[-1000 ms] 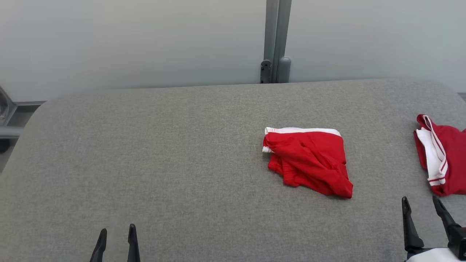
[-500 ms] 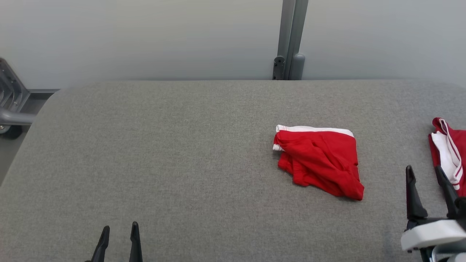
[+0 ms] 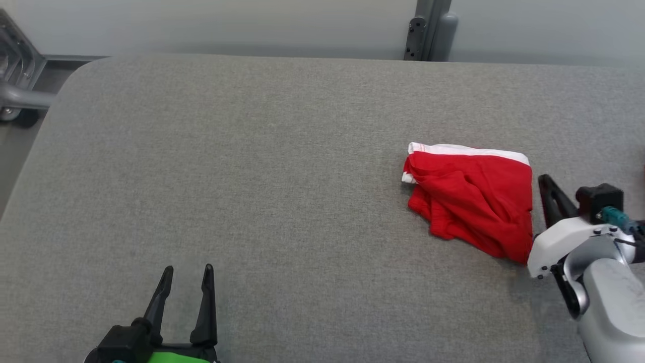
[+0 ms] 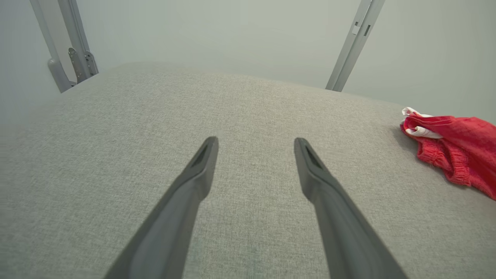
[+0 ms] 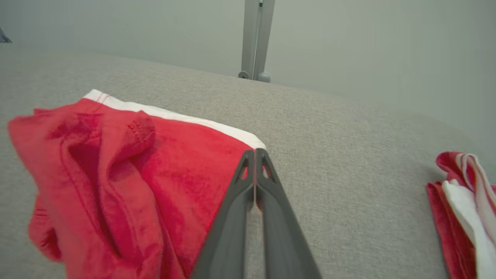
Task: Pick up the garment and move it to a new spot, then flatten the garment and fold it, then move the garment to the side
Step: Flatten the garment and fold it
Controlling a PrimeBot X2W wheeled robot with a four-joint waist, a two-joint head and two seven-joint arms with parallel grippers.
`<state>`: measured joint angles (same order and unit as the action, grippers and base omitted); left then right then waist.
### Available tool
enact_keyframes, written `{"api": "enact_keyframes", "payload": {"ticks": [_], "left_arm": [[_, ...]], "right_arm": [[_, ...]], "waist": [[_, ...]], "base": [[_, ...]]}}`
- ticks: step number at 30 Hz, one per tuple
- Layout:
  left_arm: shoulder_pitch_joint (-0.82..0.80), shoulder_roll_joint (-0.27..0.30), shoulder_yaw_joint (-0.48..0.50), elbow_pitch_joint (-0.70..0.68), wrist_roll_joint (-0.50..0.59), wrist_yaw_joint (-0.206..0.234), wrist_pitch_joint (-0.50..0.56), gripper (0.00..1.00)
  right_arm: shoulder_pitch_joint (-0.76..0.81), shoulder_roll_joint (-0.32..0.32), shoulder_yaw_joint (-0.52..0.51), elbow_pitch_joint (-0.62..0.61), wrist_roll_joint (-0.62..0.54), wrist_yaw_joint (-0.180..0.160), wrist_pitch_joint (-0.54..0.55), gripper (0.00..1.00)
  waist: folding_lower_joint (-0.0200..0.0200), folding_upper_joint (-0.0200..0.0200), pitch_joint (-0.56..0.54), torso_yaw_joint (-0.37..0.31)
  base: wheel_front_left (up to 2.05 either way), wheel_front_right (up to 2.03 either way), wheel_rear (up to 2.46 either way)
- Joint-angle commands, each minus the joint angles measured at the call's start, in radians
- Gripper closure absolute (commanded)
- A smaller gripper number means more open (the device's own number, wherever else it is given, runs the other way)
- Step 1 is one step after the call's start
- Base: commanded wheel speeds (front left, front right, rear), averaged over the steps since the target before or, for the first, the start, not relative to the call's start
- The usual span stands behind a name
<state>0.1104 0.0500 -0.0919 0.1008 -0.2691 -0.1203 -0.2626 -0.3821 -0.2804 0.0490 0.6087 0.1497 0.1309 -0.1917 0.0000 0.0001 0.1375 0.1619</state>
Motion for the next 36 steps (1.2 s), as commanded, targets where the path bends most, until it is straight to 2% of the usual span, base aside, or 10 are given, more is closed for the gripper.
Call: {"api": "enact_keyframes", "payload": {"ticks": [1,5,11,18,30,34,36], "left_arm": [[-0.009,0.002,0.004,0.001,-0.010,-0.002,-0.002,0.00],[0.001,0.002,0.010,0.001,-0.020,0.001,-0.002,0.00],[0.005,0.002,0.007,0.001,-0.028,0.009,-0.002,0.00],[0.019,0.002,-0.001,0.002,-0.040,0.018,-0.002,0.00],[0.069,0.002,-0.007,0.002,-0.047,0.039,-0.002,0.00],[0.113,0.002,0.002,-0.002,-0.051,0.050,-0.002,0.00],[0.127,0.002,0.010,-0.011,-0.055,0.057,-0.002,0.00]], "right_arm": [[-0.022,0.004,0.023,0.033,0.013,0.000,-0.013,1.00],[-0.057,0.018,0.097,0.127,0.047,0.000,-0.043,1.00],[-0.095,0.020,0.213,0.187,0.090,0.000,-0.061,1.00],[-0.073,0.007,0.365,0.171,0.154,0.000,-0.072,1.00],[-0.005,0.021,0.627,0.150,0.301,0.000,-0.072,1.00],[0.032,0.027,0.682,0.132,0.341,0.000,-0.073,1.00],[0.040,0.015,0.661,0.095,0.357,0.000,-0.074,1.00]], "waist": [[0.0000,-0.0001,0.024,0.036],[0.0000,-0.0001,0.026,0.039],[0.0000,-0.0001,0.023,0.035],[0.0000,-0.0001,-0.008,0.036],[0.0000,-0.0001,-0.096,0.040],[0.0000,-0.0001,-0.151,0.025],[0.0000,-0.0001,-0.165,0.015]], "base": [[0.00,0.00,0.00],[0.00,0.00,0.00],[0.00,0.00,0.00],[0.00,0.00,0.00],[0.00,0.00,0.00],[0.00,0.00,0.00],[0.00,0.00,0.00]]}}
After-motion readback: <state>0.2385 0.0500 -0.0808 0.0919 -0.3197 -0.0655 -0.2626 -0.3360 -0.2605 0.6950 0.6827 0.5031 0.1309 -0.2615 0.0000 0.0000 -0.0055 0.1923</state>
